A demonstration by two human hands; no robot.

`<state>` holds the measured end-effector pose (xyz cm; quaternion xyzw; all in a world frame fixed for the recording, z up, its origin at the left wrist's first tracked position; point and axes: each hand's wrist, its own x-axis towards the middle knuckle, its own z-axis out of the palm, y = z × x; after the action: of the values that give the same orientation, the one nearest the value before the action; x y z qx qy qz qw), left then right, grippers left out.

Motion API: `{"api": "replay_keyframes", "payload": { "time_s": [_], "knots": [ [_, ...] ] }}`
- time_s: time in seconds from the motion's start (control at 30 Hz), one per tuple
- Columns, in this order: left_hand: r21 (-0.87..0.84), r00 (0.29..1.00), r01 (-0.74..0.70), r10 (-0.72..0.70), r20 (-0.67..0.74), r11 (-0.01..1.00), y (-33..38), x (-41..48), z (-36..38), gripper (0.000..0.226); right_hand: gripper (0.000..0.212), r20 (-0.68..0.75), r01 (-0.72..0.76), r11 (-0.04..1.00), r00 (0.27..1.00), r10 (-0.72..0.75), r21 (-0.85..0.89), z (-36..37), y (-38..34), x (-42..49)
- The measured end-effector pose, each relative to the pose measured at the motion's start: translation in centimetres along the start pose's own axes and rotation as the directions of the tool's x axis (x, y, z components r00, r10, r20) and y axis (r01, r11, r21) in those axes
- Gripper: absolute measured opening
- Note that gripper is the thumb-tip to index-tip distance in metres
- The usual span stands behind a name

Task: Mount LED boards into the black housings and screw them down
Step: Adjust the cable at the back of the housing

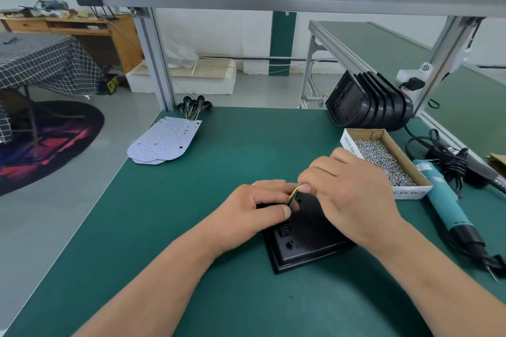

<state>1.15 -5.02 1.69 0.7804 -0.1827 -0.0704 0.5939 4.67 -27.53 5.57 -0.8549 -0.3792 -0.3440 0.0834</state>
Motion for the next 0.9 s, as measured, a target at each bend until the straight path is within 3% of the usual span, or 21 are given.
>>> {"api": "replay_keyframes", "payload": {
  "time_s": [0.27, 0.43, 0.57, 0.7, 0.83, 0.9],
  "knots": [
    [0.07, 0.998, 0.052, -0.054, 0.028, 0.996, 0.5, 0.4, -0.3, 0.022, 0.023, 0.046, -0.07, 0.997, 0.997, 0.069, 0.024, -0.1, 0.3, -0.2],
    [0.106, 0.993, 0.102, -0.107, 0.05, 0.989, 0.8, 0.1, -0.6, 0.037, 0.01, 0.128, 0.047, 0.999, 0.991, -0.049, 0.017, -0.4, 1.2, 0.1],
    [0.299, 0.993, 0.068, -0.093, 0.071, 0.952, 1.3, -0.1, -1.6, 0.061, 0.01, 0.144, 0.133, 0.99, 0.98, -0.138, 0.045, -0.4, 1.7, -0.1],
    [0.45, 0.987, 0.145, -0.161, -0.003, 0.881, 1.3, -0.1, -3.2, 0.077, 0.027, 0.202, 0.249, 0.967, 0.946, -0.255, 0.053, -0.2, 0.6, 0.1],
    [0.543, 0.968, 0.205, -0.251, 0.011, 0.815, 1.1, -0.1, -3.2, 0.072, 0.035, 0.268, 0.289, 0.957, 0.921, -0.284, 0.019, 0.2, -0.7, 0.2],
    [0.508, 0.969, 0.205, -0.247, 0.016, 0.836, 0.8, -0.1, -3.0, 0.063, 0.024, 0.321, 0.284, 0.958, 0.904, -0.281, 0.038, -0.1, -0.6, 0.2]
  ]
}}
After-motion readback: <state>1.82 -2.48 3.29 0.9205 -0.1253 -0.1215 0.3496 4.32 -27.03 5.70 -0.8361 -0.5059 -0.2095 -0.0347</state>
